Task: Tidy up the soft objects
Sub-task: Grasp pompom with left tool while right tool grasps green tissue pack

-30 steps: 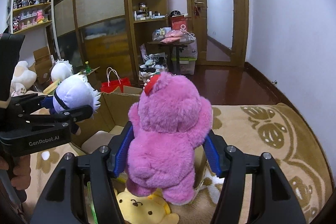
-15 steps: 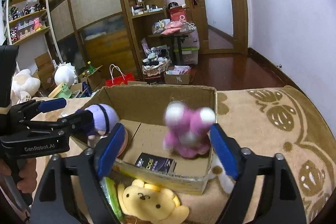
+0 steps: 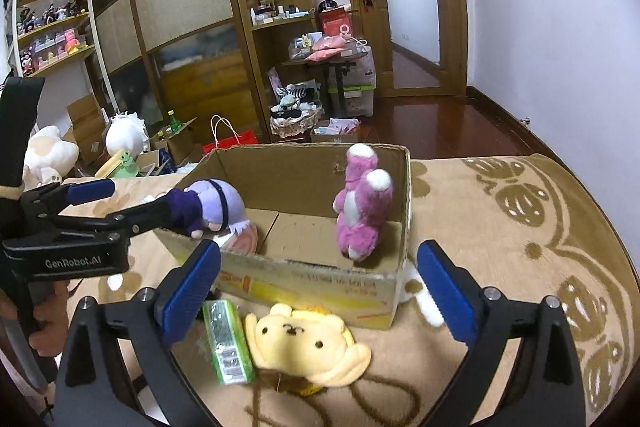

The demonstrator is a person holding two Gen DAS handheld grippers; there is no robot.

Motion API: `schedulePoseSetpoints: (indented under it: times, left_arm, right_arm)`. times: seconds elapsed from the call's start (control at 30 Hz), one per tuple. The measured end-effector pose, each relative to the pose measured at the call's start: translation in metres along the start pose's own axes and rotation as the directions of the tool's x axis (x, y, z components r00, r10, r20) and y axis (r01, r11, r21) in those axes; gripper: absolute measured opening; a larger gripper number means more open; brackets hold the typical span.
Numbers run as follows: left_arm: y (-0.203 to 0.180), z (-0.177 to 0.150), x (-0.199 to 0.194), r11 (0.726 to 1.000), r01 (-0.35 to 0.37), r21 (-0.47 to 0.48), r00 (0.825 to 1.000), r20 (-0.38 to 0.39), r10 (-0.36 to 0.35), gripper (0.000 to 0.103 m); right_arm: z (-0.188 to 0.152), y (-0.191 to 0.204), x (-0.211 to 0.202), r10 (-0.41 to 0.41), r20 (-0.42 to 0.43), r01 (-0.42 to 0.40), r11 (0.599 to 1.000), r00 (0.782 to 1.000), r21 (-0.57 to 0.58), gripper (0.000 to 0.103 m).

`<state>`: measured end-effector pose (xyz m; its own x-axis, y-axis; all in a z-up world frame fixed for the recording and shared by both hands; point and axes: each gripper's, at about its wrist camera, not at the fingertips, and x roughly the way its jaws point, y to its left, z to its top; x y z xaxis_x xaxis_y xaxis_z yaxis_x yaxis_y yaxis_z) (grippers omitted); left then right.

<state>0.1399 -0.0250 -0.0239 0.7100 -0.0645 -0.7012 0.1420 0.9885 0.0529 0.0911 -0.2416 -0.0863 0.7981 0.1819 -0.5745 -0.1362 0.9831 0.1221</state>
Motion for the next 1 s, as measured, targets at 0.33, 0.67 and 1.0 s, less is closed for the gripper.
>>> schedulePoseSetpoints:
  times: [0.33,0.67,1.0]
  left_arm:
    - [0.009,-0.021,-0.014,1.000,0.008,0.014,0.996,-0.089,-0.007,0.097]
    - [0.009,-0.031,0.012,0.998,0.066,0.013,0.978,-0.198,-0.062,0.097]
    - [0.012,-0.039,0.056,0.998,0.060,-0.014,0.935,-0.349,-0.061,0.097]
  right_arm:
    - [-0.018,0.015,-0.022,0.000,0.003,0.000,1.000,1.000,-0.007,0.103]
    - [-0.039,0.033,-0.028,0.007,0.013,-0.007,1.000,1.000,-0.027,0.103]
    - [-0.050,0.040,0.003,0.037,-0.056,-0.039,0.998,0.998,-0.050,0.097]
